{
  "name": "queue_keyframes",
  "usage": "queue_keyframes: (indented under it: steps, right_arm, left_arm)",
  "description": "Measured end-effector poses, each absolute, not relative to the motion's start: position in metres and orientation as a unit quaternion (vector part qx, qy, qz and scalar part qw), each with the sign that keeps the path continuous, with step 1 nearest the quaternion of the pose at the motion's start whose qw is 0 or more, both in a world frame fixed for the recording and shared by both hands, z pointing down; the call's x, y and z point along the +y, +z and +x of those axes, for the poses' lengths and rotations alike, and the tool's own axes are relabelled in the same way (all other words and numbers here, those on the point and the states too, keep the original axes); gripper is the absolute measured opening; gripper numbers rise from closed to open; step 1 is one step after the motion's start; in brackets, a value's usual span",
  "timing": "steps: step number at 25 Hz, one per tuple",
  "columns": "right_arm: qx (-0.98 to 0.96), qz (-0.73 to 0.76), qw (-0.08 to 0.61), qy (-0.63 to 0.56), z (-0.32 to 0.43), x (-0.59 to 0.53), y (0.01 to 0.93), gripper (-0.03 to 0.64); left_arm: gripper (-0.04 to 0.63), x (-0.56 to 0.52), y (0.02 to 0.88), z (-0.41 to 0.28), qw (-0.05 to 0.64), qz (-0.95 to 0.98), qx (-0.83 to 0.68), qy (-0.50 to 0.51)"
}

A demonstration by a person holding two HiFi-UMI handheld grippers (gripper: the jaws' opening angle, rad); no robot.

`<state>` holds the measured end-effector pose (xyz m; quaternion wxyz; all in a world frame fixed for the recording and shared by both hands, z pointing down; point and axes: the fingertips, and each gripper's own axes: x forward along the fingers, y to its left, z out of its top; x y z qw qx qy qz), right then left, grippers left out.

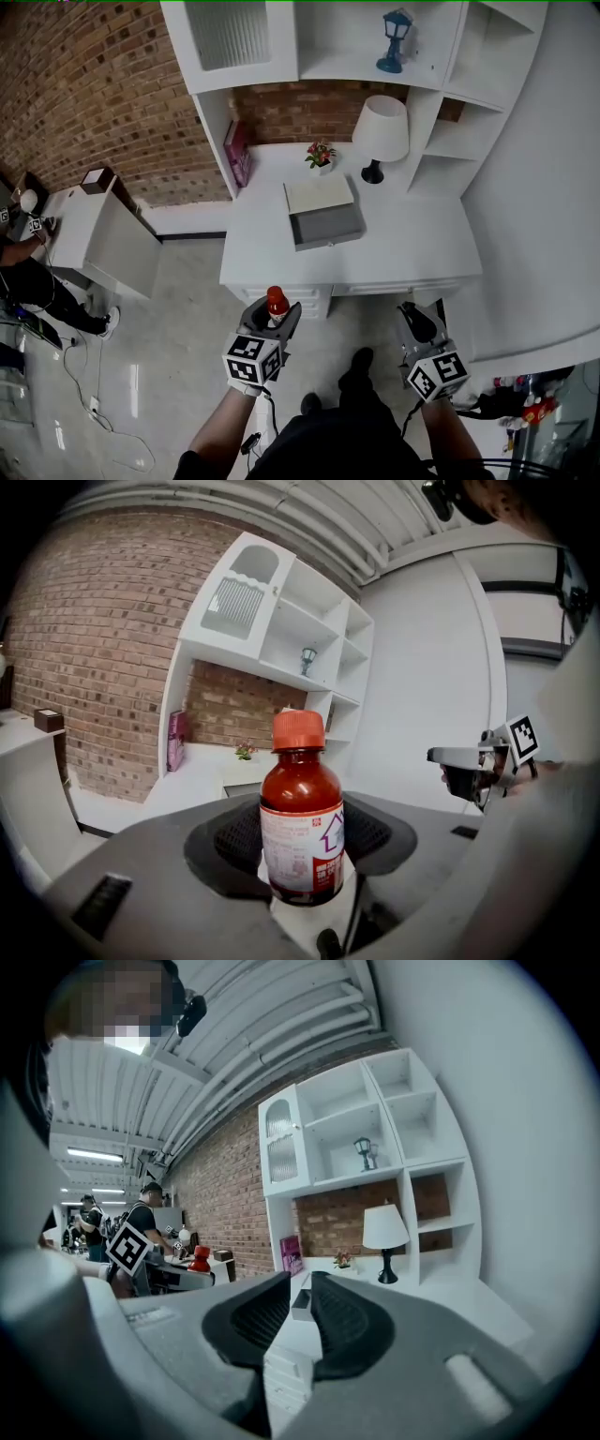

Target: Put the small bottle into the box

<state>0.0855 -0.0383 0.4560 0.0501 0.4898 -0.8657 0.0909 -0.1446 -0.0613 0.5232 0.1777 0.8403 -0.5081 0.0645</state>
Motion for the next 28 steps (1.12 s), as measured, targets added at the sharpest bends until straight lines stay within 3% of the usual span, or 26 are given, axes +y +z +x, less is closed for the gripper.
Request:
queue_keyframes:
  steps: [14, 28]
  right_arm:
    - [-0.897, 0.420, 0.026, 0.136, 0.132, -0.232, 0.469, 0.058]
    - [-0.876, 0.447, 0.065, 0.172, 0.130, -0.288, 0.514, 0.048]
  left_arm:
    - [0.215, -0.231, 0.536, -0.084, 0.204, 0.818, -0.514, 0.158]
    - [0.215, -0.343, 0.624, -0.050, 0.275, 0.832, -0.403, 0.264]
